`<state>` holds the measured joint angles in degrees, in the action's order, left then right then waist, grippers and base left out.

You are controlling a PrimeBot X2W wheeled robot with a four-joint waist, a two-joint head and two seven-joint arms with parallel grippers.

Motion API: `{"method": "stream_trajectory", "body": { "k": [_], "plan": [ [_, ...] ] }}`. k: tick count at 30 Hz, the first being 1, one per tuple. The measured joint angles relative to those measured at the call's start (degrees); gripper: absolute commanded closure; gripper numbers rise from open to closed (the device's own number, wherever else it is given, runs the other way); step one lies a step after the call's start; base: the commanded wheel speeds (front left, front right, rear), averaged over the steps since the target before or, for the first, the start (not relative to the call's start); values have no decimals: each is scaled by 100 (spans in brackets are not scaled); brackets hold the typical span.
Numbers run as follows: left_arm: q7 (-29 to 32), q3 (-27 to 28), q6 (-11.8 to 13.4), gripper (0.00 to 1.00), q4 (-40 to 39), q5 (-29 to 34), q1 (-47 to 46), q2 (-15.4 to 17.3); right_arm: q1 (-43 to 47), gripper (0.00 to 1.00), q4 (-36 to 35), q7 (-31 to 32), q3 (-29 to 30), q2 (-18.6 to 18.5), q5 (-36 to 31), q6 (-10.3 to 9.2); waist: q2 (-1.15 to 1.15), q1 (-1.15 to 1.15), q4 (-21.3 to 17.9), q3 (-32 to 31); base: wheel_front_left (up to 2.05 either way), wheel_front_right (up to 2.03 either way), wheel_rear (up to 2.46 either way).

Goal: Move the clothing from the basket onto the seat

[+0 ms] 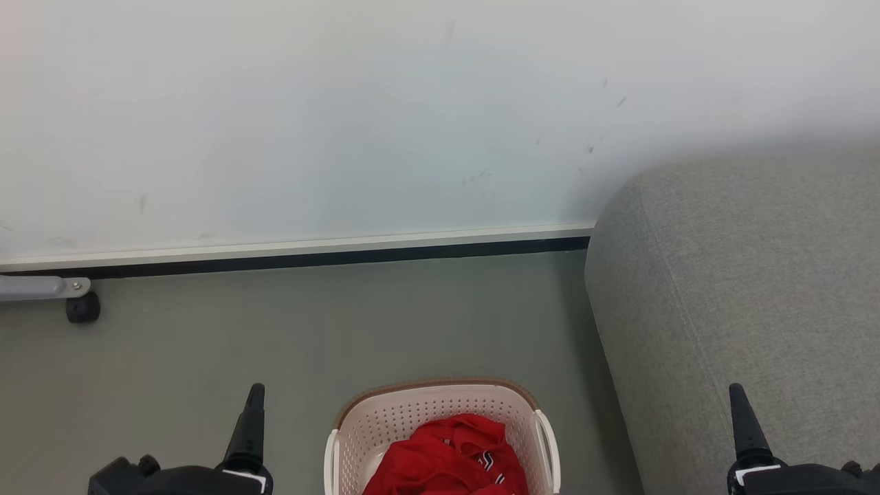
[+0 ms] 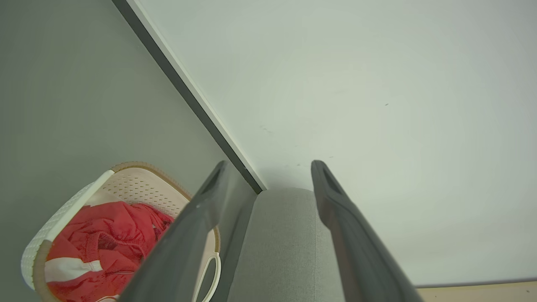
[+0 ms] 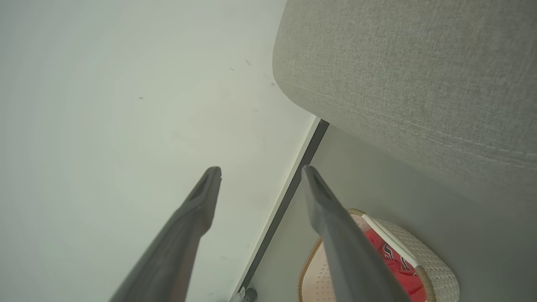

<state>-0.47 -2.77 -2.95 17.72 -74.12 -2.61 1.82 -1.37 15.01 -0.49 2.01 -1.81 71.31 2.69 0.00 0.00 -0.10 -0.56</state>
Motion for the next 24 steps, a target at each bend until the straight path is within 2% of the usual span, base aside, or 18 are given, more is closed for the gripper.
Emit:
{"method": "stream_trajectory", "body": {
  "k": [14,24],
  "plan": [
    [-303,-481,204,0,-89,1506,-105,146,79,0,-192,-288,-423,-179,-1511,-225,0,0,-11,-15,0,0,0],
    [-508,-627,382,0,-100,2486,-172,259,80,0,-205,-513,-706,-232,-2469,-348,0,0,-29,-19,0,0,0]
  ]
}}
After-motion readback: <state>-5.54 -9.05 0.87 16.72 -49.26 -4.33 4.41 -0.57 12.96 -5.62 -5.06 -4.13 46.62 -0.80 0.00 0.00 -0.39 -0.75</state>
